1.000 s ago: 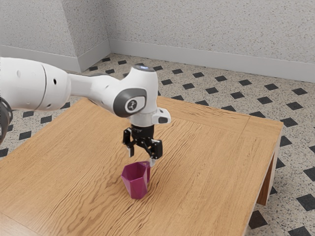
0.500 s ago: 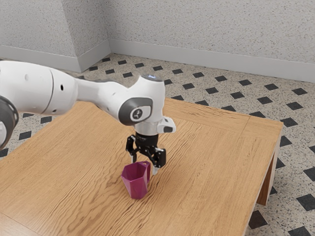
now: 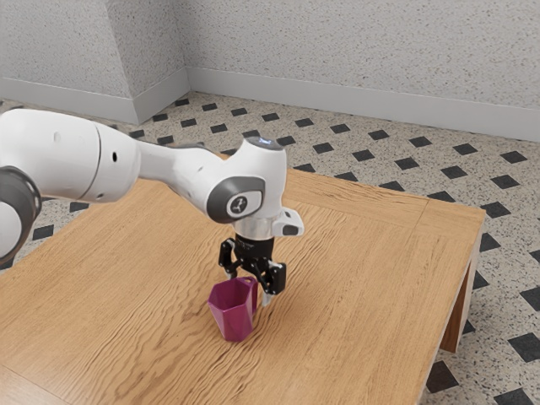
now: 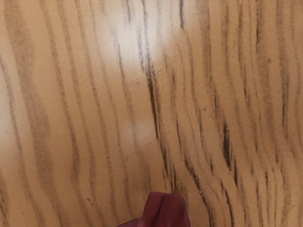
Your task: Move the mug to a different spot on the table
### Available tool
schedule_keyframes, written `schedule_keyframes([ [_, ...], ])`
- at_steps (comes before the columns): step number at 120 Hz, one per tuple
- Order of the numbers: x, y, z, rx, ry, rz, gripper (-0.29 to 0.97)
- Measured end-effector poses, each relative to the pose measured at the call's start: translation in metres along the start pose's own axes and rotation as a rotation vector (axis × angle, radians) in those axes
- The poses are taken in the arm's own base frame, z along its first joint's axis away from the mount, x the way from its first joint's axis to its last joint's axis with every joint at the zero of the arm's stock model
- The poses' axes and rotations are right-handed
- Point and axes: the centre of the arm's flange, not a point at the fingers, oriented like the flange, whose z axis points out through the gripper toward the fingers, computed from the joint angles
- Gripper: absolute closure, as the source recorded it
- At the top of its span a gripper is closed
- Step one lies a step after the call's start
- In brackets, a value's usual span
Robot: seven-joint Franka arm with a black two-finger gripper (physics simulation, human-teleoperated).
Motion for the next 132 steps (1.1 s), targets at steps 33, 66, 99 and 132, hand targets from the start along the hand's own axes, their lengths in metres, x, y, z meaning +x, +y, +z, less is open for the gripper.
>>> schedule_keyframes([
  [33,-0.001,0.007,-0.002,0.000,0.003,0.012,0.19],
  [66,-0.002,0.009,-0.003,-0.001,0.003,0.013,0.44],
  [99,-0.003,0.009,-0.004,0.001,-0.002,0.002,0.57],
  [132,-0.006,0.008,-0.030,0.022,-0.050,-0.010,0.63],
])
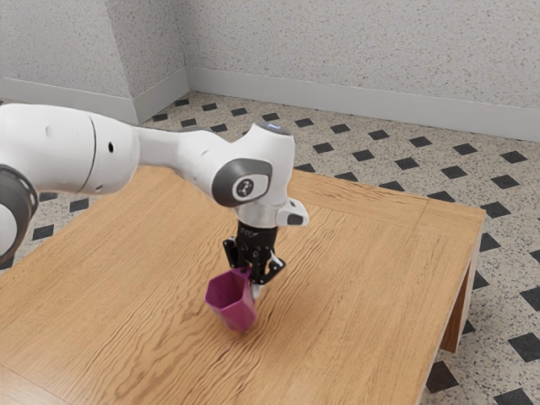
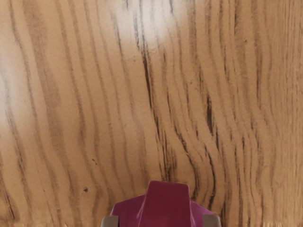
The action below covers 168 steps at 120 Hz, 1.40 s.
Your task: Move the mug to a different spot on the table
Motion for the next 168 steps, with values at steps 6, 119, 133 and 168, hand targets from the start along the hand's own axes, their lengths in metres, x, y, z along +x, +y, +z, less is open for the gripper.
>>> schedule_keyframes([
  [6,0.000,-0.002,-0.002,0.007,-0.014,-0.002,0.64],
  [119,0.037,-0.121,0.055,0.110,-0.287,0.136,0.74],
  [133,0.038,-0.123,0.063,0.101,-0.314,0.189,0.75],
  [168,0.053,-0.136,0.057,0.074,-0.310,0.280,0.75],
])
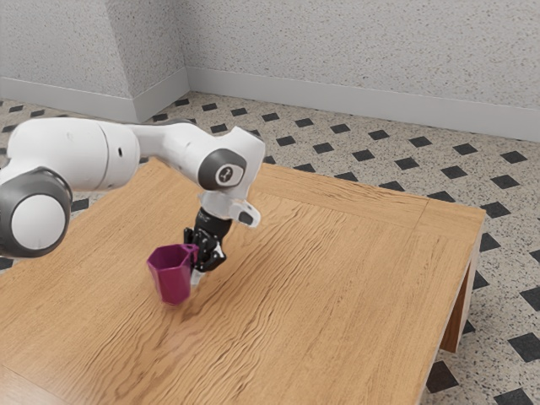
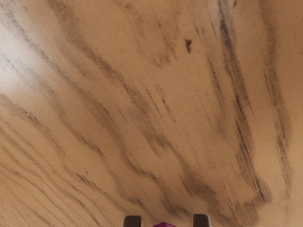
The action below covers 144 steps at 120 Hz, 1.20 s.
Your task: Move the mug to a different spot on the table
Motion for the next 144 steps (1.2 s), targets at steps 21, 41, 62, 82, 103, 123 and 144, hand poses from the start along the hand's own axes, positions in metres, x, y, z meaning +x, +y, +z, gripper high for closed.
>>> schedule_keyframes([
  [21,0.009,-0.013,-0.013,0.009,0.035,0.041,0.74],
  [41,0.017,-0.010,-0.005,0.005,0.026,0.094,0.74],
  [62,0.024,-0.007,0.004,0.001,0.019,0.138,0.73],
  [82,0.030,-0.005,0.013,-0.004,0.017,0.168,0.74],
  [103,0.032,-0.003,0.013,-0.005,0.021,0.191,0.61],
  [123,0.032,-0.001,0.014,-0.019,0.021,0.206,0.28],
  [144,0.032,0.002,0.012,-0.034,0.027,0.207,0.12],
])
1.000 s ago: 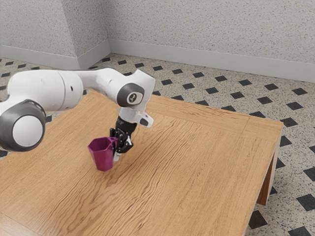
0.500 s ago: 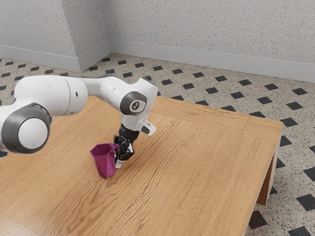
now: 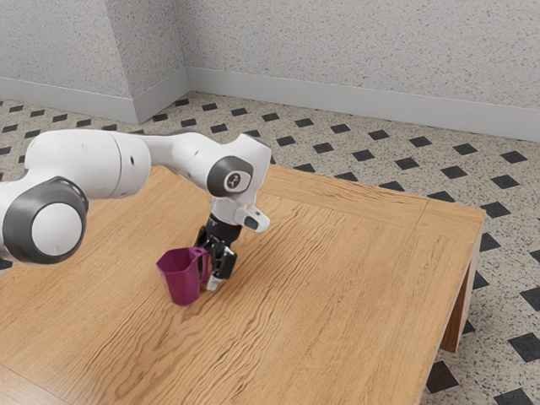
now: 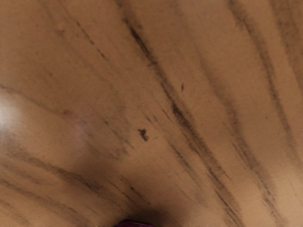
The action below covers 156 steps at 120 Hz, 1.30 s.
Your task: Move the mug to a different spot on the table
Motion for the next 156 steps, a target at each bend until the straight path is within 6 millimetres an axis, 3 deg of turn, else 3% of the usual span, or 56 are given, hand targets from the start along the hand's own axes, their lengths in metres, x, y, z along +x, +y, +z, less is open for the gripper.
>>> schedule_keyframes([
  [44,-0.001,0.013,-0.038,0.006,0.056,0.006,0.02],
  [74,-0.008,0.003,-0.063,0.018,0.106,-0.034,0.01],
  [92,-0.024,-0.006,-0.101,0.027,0.186,-0.073,0.00],
  [102,-0.051,-0.005,-0.125,0.009,0.230,-0.100,0.00],
  [114,-0.095,0.014,-0.151,-0.010,0.287,-0.124,0.00],
  [132,-0.157,0.047,-0.187,-0.026,0.389,-0.152,0.00],
  [156,-0.259,0.101,-0.262,0.052,0.582,-0.211,0.00],
])
